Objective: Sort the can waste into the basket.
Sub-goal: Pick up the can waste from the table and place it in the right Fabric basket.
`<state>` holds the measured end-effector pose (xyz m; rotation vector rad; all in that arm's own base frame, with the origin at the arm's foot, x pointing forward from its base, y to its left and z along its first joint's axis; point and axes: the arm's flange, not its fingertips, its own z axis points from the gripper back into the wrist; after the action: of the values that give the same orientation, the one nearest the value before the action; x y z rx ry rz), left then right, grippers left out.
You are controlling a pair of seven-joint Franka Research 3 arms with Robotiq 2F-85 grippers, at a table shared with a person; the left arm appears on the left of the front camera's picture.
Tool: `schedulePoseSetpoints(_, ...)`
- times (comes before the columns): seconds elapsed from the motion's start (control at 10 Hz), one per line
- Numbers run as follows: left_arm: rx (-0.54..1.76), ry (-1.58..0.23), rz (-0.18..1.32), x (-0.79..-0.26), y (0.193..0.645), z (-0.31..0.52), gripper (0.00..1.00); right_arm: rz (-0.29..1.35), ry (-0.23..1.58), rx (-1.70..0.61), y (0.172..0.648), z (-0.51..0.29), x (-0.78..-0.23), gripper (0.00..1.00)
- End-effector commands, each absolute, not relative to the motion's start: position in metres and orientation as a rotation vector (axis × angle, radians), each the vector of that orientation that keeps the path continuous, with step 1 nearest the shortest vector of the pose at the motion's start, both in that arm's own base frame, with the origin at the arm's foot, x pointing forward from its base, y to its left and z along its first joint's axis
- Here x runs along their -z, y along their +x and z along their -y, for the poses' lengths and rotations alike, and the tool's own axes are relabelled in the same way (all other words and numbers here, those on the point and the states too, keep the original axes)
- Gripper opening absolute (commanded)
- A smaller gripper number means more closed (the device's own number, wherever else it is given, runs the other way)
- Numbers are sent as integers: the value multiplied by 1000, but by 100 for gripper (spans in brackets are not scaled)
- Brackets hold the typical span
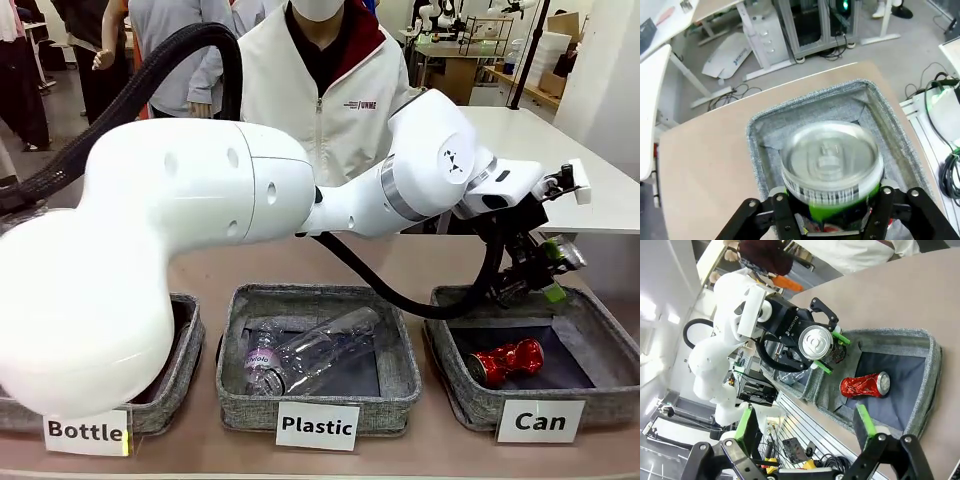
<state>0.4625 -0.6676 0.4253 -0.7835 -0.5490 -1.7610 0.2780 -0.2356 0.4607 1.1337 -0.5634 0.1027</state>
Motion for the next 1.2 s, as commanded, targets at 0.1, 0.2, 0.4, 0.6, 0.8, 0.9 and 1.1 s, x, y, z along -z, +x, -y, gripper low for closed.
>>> schedulePoseSetpoints(0.1,1768,-764,530,-435,471,669,100,570,1130,-99,279,235,-463,100)
schedulePoseSetpoints(0.2,1766,-767,527,-436,470,666,100,563,1134,-103,278,236,-461,100)
schedulePoseSetpoints(0.4,1754,-767,538,-441,472,655,100,506,1146,-151,287,227,-459,100)
schedulePoseSetpoints(0.6,1689,-780,543,-463,477,612,100,447,1166,-194,315,205,-453,100)
schedulePoseSetpoints(0.8,1565,-829,468,-495,478,526,100,431,1205,-245,349,178,-449,100)
schedulePoseSetpoints(0.9,1480,-857,411,-511,475,468,100,415,1226,-287,368,157,-449,100)
schedulePoseSetpoints(1.1,1319,-1003,316,-523,473,365,100,367,1241,-344,402,118,-447,100)
